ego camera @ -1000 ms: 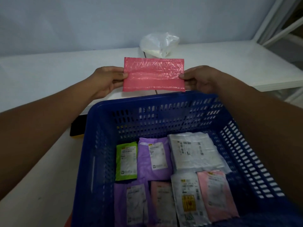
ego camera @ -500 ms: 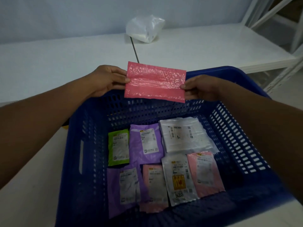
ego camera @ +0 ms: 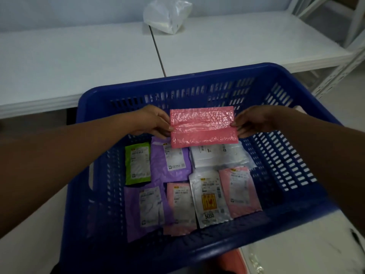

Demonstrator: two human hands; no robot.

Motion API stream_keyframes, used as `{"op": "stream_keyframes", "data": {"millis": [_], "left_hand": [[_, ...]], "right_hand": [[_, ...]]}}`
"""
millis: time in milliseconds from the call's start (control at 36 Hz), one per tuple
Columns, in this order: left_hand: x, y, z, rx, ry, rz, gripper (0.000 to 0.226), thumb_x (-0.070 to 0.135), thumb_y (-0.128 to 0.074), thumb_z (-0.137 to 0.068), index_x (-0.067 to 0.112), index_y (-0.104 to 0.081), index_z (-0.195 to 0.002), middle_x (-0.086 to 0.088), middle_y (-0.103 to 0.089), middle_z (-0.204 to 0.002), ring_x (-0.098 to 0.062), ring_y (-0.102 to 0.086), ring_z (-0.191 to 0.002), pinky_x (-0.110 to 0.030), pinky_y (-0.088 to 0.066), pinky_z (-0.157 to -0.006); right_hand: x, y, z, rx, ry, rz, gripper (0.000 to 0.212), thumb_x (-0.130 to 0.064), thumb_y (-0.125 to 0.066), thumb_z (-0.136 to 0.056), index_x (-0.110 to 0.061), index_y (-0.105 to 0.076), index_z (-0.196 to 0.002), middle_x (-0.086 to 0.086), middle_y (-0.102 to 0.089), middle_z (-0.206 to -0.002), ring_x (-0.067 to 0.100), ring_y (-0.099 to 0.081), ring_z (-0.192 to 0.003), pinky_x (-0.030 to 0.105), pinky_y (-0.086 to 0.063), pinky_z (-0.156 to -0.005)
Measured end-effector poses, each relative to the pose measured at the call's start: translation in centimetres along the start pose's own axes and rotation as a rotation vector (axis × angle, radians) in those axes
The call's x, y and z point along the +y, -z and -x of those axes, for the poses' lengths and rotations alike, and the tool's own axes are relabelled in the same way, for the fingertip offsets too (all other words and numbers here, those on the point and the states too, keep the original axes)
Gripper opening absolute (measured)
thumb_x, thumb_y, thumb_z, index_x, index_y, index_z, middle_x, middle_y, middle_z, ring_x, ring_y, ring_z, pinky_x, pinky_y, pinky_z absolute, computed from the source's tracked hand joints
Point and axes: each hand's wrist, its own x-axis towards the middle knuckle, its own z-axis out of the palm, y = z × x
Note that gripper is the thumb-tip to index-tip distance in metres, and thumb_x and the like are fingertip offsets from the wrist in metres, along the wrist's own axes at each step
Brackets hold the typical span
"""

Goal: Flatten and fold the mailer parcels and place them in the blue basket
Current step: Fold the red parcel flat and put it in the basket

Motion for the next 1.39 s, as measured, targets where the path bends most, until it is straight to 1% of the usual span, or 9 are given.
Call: {"op": "stream_keyframes", "data": {"millis": [167,389,500,583,806,945,1139,1278,1389], "left_hand": [[-2.9,-1.1,-1.1,0.001,0.092,0.011,0.03,-0.002,-0.078,-0.08,-0.005,-0.067,-0.108,-0.018,-0.074,-0.1,-0.024,-0.074,-0.085,-0.036,-0.062,-0.072],[-5.2,-0.2,-2.5,0.095,0.195,-0.001,0.018,-0.009,-0.071,-0.084,0.002,-0.065,-0.097,-0.023,-0.07,-0.104,-0.026,-0.07,-0.086,-0.032,-0.061,-0.059],[-6.2,0.5,-3.2,0.129,0.215,-0.166,0.018,-0.01,-0.068,-0.085,0.007,-0.067,-0.091,-0.019,-0.069,-0.102,-0.03,-0.07,-0.093,-0.042,-0.061,-0.078],[-6.5,0.6,-3.7,0.127,0.23,-0.256,0.021,-0.007,-0.062,-0.09,0.013,-0.066,-0.09,-0.013,-0.067,-0.099,-0.027,-0.067,-0.091,-0.04,-0.06,-0.078],[-7.2,0.5,-5.4,0.133,0.167,-0.498,0.028,-0.005,-0.045,-0.096,0.014,-0.065,-0.102,-0.009,-0.059,-0.103,-0.023,-0.057,-0.082,-0.03,-0.052,-0.063],[-7.9,1.1,-6.0,0.102,0.104,-0.653,0.03,-0.003,-0.044,-0.098,0.016,-0.067,-0.103,-0.011,-0.059,-0.123,-0.024,-0.056,-0.096,-0.028,-0.046,-0.073],[-8.5,1.7,-6.4,0.094,0.039,-0.647,0.031,-0.009,-0.047,-0.094,0.004,-0.072,-0.107,-0.014,-0.066,-0.117,-0.028,-0.061,-0.102,-0.026,-0.043,-0.075],[-9.9,2.1,-7.2,0.11,-0.011,-0.715,0.023,-0.004,-0.05,-0.094,-0.001,-0.071,-0.102,-0.015,-0.068,-0.107,-0.032,-0.062,-0.099,-0.039,-0.051,-0.093],[-10.6,2.1,-7.1,0.133,0.001,-0.794,0.024,0.009,-0.05,-0.095,0.014,-0.069,-0.109,-0.007,-0.066,-0.109,-0.02,-0.056,-0.091,-0.032,-0.049,-0.088]], "right_hand": [[1.1,-2.1,0.0,-0.047,-0.035,0.063,0.007,-0.005,-0.066,-0.091,-0.003,-0.068,-0.097,0.01,-0.075,-0.077,0.02,-0.072,-0.073,0.032,-0.062,-0.07],[1.6,-5.3,-2.8,-0.12,-0.065,0.1,0.019,-0.004,-0.065,-0.092,0.0,-0.066,-0.111,0.017,-0.074,-0.105,0.022,-0.074,-0.085,0.033,-0.061,-0.069],[1.6,-7.1,-4.4,-0.149,-0.054,0.107,0.021,0.001,-0.063,-0.091,0.0,-0.066,-0.112,0.018,-0.073,-0.106,0.024,-0.072,-0.09,0.035,-0.061,-0.073],[0.8,-8.9,-4.9,-0.191,-0.038,0.102,0.022,0.002,-0.064,-0.09,-0.002,-0.066,-0.112,0.017,-0.072,-0.101,0.023,-0.069,-0.083,0.038,-0.06,-0.081],[-1.4,-13.5,-5.9,-0.327,-0.089,0.315,0.019,-0.008,-0.061,-0.095,-0.002,-0.067,-0.112,0.014,-0.073,-0.097,0.029,-0.068,-0.101,0.045,-0.055,-0.093],[-1.4,-16.7,-6.9,-0.375,-0.103,0.419,0.031,-0.019,-0.067,-0.093,-0.005,-0.065,-0.121,0.011,-0.07,-0.107,0.026,-0.064,-0.101,0.039,-0.057,-0.083],[-1.2,-21.4,-8.1,-0.368,-0.064,0.485,0.038,-0.03,-0.066,-0.095,-0.006,-0.062,-0.123,0.011,-0.067,-0.115,0.029,-0.063,-0.106,0.039,-0.058,-0.078],[-3.2,-23.2,-8.8,-0.349,-0.01,0.625,0.036,-0.027,-0.062,-0.098,-0.002,-0.061,-0.124,0.009,-0.066,-0.099,0.019,-0.063,-0.076,0.038,-0.058,-0.08],[-5.3,-24.4,-8.8,-0.388,0.035,0.687,0.035,-0.025,-0.057,-0.1,-0.004,-0.057,-0.129,0.016,-0.064,-0.122,0.025,-0.064,-0.101,0.039,-0.059,-0.083]]}}
